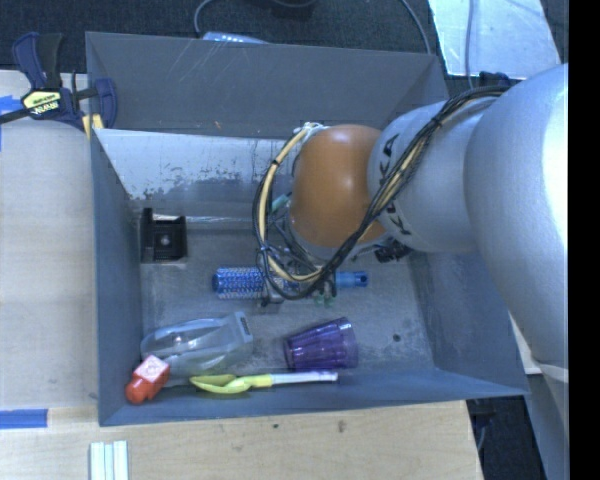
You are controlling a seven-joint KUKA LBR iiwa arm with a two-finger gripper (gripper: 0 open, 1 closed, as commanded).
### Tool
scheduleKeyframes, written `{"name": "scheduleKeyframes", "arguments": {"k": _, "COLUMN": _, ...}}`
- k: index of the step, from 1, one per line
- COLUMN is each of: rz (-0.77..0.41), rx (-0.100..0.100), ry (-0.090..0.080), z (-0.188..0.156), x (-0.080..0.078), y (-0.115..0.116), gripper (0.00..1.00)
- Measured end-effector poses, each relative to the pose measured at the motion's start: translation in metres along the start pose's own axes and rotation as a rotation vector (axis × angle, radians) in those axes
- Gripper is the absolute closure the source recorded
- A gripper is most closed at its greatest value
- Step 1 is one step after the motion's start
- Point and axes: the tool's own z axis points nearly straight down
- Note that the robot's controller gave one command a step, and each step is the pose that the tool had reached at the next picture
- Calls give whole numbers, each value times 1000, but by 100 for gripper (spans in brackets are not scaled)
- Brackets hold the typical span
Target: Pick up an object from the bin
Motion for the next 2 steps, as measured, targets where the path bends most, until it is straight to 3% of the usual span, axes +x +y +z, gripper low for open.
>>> {"name": "scheduleKeyframes", "arguments": {"k": 1, "rz": -12, "rx": 0, "ry": -1, "z": -106, "x": 6, "y": 1, "gripper": 100}}
{"name": "scheduleKeyframes", "arguments": {"k": 2, "rz": -12, "rx": 0, "ry": -1, "z": -106, "x": 6, "y": 1, "gripper": 100}}
